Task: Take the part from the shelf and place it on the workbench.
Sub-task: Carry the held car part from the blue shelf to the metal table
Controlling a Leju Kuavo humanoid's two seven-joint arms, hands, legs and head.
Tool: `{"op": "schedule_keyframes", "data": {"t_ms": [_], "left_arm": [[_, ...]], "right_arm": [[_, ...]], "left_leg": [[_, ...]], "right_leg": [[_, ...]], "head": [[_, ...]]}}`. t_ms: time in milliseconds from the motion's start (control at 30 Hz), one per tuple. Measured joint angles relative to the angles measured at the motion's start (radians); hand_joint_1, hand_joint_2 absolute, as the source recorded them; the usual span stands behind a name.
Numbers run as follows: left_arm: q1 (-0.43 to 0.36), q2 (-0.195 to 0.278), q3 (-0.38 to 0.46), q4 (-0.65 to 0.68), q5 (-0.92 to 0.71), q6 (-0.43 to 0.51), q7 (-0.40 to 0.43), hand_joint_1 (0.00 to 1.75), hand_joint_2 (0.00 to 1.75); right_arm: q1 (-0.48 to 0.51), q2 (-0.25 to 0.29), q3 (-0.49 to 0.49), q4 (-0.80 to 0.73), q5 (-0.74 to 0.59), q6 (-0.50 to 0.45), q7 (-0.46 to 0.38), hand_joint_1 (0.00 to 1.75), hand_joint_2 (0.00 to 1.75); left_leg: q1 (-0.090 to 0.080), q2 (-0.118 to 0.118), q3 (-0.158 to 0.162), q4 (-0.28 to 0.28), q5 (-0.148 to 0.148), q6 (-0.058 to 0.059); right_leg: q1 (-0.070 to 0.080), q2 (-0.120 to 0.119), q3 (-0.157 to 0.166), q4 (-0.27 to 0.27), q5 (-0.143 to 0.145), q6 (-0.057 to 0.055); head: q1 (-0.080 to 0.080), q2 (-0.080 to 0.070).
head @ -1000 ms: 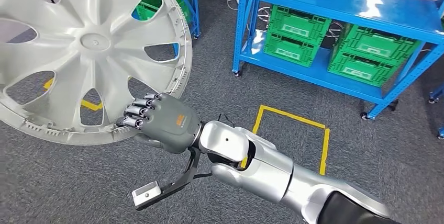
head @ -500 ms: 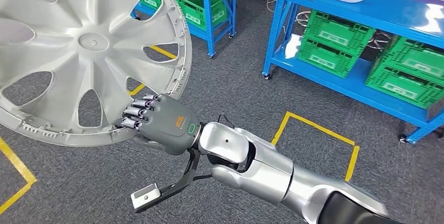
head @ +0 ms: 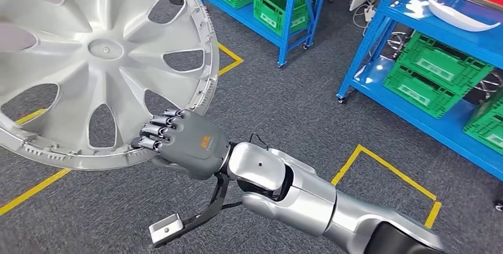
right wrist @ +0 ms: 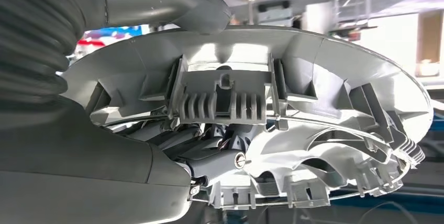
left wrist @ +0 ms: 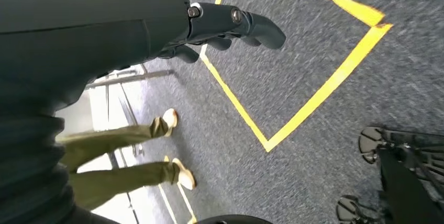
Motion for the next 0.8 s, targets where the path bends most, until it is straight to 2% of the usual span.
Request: {"op": "schedule_keyframes", "data": {"t_ms": [33, 67, 133, 167, 233, 267, 300, 333, 367, 400, 433, 467, 500, 533, 600, 633, 667, 733, 767, 800], "left_arm": [[0.0, 0.0, 0.0, 0.0, 0.0, 0.0, 0.001, 0.0, 1.75], [0.001, -0.001, 0.0, 0.0, 0.0, 0.0, 0.002, 0.0, 1.75], [-0.001, -0.004, 0.0, 0.0, 0.0, 0.0, 0.003, 0.0, 1.75], [-0.001, -0.005, 0.0, 0.0, 0.0, 0.0, 0.003, 0.0, 1.75], [0.0, -0.005, 0.0, 0.0, -0.001, 0.001, 0.002, 0.0, 1.75], [0.002, -0.005, 0.0, 0.0, -0.001, 0.001, 0.002, 0.0, 1.75], [0.003, -0.005, 0.0, 0.001, 0.0, 0.001, 0.001, 0.0, 1.75], [0.003, -0.005, 0.0, 0.001, 0.0, 0.001, 0.001, 0.0, 1.75], [0.002, -0.005, 0.0, 0.001, 0.0, 0.001, 0.001, 0.0, 1.75], [0.001, -0.005, 0.0, 0.001, 0.0, 0.001, 0.0, 0.0, 1.75], [0.001, -0.005, 0.0, 0.001, -0.001, 0.001, 0.0, 0.0, 1.75], [0.001, -0.004, 0.0, 0.001, -0.002, 0.001, -0.001, 0.0, 1.75], [0.001, -0.004, 0.0, 0.001, -0.003, 0.001, -0.001, 0.0, 1.75], [0.001, -0.003, 0.0, 0.001, -0.004, 0.001, 0.0, 0.0, 1.75], [0.0, -0.004, 0.0, 0.001, -0.007, 0.001, 0.003, 0.0, 1.75], [-0.002, -0.005, 0.0, 0.0, -0.008, 0.001, 0.003, 0.0, 1.75], [-0.003, -0.006, 0.0, 0.0, -0.008, 0.001, 0.003, 0.0, 1.75], [-0.003, -0.006, 0.0, 0.0, -0.009, 0.0, 0.001, 0.0, 1.75], [-0.001, -0.006, 0.0, 0.0, -0.009, 0.0, 0.001, 0.0, 1.75], [-0.001, -0.005, 0.0, 0.0, -0.009, 0.0, 0.0, 0.0, 1.75]], "right_arm": [[0.003, -0.001, 0.0, -0.001, 0.004, 0.0, 0.001, 1.75, 1.75], [0.005, -0.001, 0.0, -0.003, 0.008, 0.0, 0.002, 1.75, 1.75], [0.007, -0.001, 0.0, -0.01, 0.017, 0.0, 0.003, 1.75, 1.75], [0.007, -0.001, 0.0, -0.014, 0.021, 0.0, 0.002, 1.75, 1.75], [0.008, 0.001, 0.0, -0.022, 0.027, -0.001, 0.001, 1.75, 1.75], [0.008, 0.002, 0.0, -0.025, 0.029, -0.001, 0.001, 1.75, 1.75], [0.008, 0.005, 0.0, -0.029, 0.029, -0.001, 0.001, 1.75, 1.75], [0.008, 0.006, 0.0, -0.032, 0.029, -0.001, 0.002, 1.75, 1.75], [0.01, 0.008, 0.0, -0.033, 0.029, -0.001, 0.002, 1.75, 1.75], [0.012, 0.008, -0.001, -0.034, 0.029, -0.001, 0.003, 1.75, 1.75], [0.015, 0.007, -0.001, -0.034, 0.03, -0.001, 0.003, 1.75, 1.75], [0.019, 0.006, -0.001, -0.034, 0.031, -0.001, 0.003, 1.75, 1.75], [0.021, 0.005, -0.001, -0.034, 0.032, 0.0, 0.002, 1.75, 1.75], [0.023, 0.005, -0.001, -0.034, 0.033, 0.0, 0.002, 1.75, 1.75], [0.024, 0.005, -0.001, -0.034, 0.034, 0.0, 0.002, 1.75, 1.75], [0.025, 0.005, -0.002, -0.035, 0.034, 0.0, 0.002, 1.75, 1.75], [0.025, 0.005, -0.003, -0.036, 0.035, 0.0, 0.002, 1.75, 1.75], [0.025, 0.005, -0.005, -0.038, 0.036, 0.001, 0.002, 1.75, 1.75], [0.025, 0.005, -0.006, -0.039, 0.037, 0.001, 0.002, 1.75, 1.75], [0.025, 0.005, -0.007, -0.041, 0.037, 0.0, 0.001, 1.75, 1.75]], "left_leg": [[-0.001, -0.015, -0.001, 0.001, 0.001, -0.001], [0.0, -0.029, -0.002, 0.002, 0.003, -0.003], [0.002, -0.053, -0.005, 0.001, 0.009, -0.011], [0.004, -0.062, -0.009, 0.0, 0.012, -0.017], [0.006, -0.08, -0.015, -0.006, 0.02, -0.031], [0.005, -0.076, -0.018, -0.005, 0.021, -0.035], [0.003, -0.057, -0.025, 0.007, 0.013, -0.038], [0.001, -0.029, -0.04, 0.04, -0.008, -0.041], [0.0, 0.005, -0.063, 0.093, -0.04, -0.043], [0.0, 0.029, -0.09, 0.157, -0.075, -0.046], [0.002, 0.04, -0.116, 0.217, -0.102, -0.05], [0.005, 0.046, -0.128, 0.252, -0.113, -0.054], [0.008, 0.05, -0.123, 0.252, -0.106, -0.057], [0.011, 0.058, -0.097, 0.212, -0.085, -0.061], [0.014, 0.1, -0.017, 0.082, -0.039, -0.068], [0.014, 0.117, 0.01, 0.034, -0.026, -0.064], [0.013, 0.126, 0.021, 0.012, -0.023, -0.056], [0.01, 0.108, 0.015, 0.012, -0.022, -0.035], [0.01, 0.096, 0.013, 0.012, -0.02, -0.028], [0.01, 0.084, 0.011, 0.011, -0.019, -0.021]], "right_leg": [[0.002, 0.008, 0.022, -0.048, 0.033, -0.007], [0.004, 0.026, 0.054, -0.116, 0.066, -0.015], [0.009, 0.059, 0.103, -0.222, 0.106, -0.027], [0.012, 0.066, 0.111, -0.243, 0.11, -0.029], [0.015, 0.05, 0.111, -0.25, 0.116, -0.034], [0.014, 0.038, 0.114, -0.256, 0.121, -0.037], [0.012, 0.027, 0.116, -0.263, 0.127, -0.042], [0.009, 0.014, 0.119, -0.27, 0.132, -0.047], [0.008, 0.0, 0.12, -0.273, 0.135, -0.05], [0.009, -0.013, 0.119, -0.274, 0.135, -0.052], [0.009, -0.028, 0.117, -0.273, 0.135, -0.052], [0.008, -0.043, 0.116, -0.271, 0.134, -0.052], [0.007, -0.057, 0.114, -0.27, 0.133, -0.05], [0.004, -0.07, 0.113, -0.267, 0.132, -0.047], [0.003, -0.095, 0.11, -0.256, 0.123, -0.035], [0.004, -0.105, 0.109, -0.25, 0.117, -0.028], [0.007, -0.113, 0.109, -0.245, 0.113, -0.021], [0.008, -0.132, 0.112, -0.244, 0.109, -0.012], [0.006, -0.131, 0.114, -0.242, 0.106, -0.006], [0.002, -0.114, 0.111, -0.229, 0.094, 0.0]], "head": [[0.0, 0.0], [0.0, 0.0], [0.0, 0.0], [0.001, 0.0], [0.004, 0.0], [0.004, 0.0], [0.002, 0.0], [0.0, 0.0], [-0.003, 0.0], [-0.005, 0.0], [-0.005, 0.0], [-0.005, 0.0], [-0.006, 0.0], [-0.005, 0.0], [-0.006, 0.0], [-0.006, 0.0], [-0.006, 0.0], [-0.003, 0.0], [-0.002, 0.0], [-0.002, 0.0]]}}
